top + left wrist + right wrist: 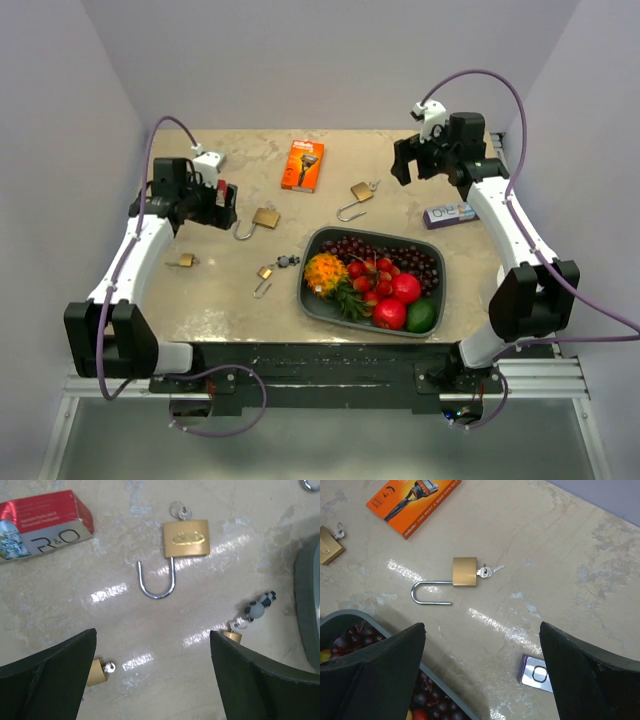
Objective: Lock with the key
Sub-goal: Pick up the lock from the center of the board.
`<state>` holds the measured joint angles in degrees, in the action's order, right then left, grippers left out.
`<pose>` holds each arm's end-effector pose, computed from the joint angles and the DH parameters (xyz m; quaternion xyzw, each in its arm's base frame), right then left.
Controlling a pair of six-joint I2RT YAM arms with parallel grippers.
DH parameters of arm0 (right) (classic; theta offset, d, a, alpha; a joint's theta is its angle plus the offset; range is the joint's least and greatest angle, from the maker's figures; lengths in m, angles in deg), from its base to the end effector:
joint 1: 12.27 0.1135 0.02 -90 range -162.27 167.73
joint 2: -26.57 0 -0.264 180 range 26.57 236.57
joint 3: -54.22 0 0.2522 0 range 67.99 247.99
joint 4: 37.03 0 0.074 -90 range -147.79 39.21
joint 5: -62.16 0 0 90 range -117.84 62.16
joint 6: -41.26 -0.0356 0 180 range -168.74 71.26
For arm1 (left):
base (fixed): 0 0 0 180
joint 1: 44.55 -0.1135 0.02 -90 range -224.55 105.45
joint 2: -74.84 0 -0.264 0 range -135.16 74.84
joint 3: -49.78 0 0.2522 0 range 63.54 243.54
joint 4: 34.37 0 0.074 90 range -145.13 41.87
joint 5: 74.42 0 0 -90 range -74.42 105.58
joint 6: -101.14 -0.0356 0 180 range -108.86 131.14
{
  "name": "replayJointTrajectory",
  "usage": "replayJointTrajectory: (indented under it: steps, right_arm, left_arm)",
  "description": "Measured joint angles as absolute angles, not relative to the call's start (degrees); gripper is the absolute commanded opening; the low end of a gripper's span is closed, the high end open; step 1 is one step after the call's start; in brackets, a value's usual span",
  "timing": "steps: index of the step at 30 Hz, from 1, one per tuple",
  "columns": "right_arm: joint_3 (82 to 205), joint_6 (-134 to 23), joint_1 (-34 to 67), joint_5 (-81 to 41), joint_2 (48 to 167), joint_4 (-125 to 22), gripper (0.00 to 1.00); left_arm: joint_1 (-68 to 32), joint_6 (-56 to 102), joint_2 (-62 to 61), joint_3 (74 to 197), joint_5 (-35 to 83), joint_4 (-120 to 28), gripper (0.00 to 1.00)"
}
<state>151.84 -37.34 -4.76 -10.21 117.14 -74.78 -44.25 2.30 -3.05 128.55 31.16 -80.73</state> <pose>0.3612 0.0585 0.3533 -0.2159 0.8347 0.1165 0.4931 0.2927 -0.0111 0.2983 0.1242 0.9099 -0.0971 0.3836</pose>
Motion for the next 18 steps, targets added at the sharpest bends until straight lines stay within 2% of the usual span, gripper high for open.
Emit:
replayJointTrajectory:
  steps: [7,16,18]
  right_arm:
    - [151.8,-37.3,-4.8,-10.3,117.1,-74.8,0.99]
    - [150.6,-37.1,-4.8,-10.9,115.5,-75.4,0.99]
    - [150.6,-37.0,-4.8,-11.3,115.1,-75.7,0.99]
  left_arm:
    - [-38.3,-5.5,3.2,119.5,31.5,-82.4,0.99]
    - [-29.6,-13.6,2.4,113.3,32.0,-85.5,0.99]
    - [-27.9,-13.5,1.3,112.8,31.5,-85.3,0.95]
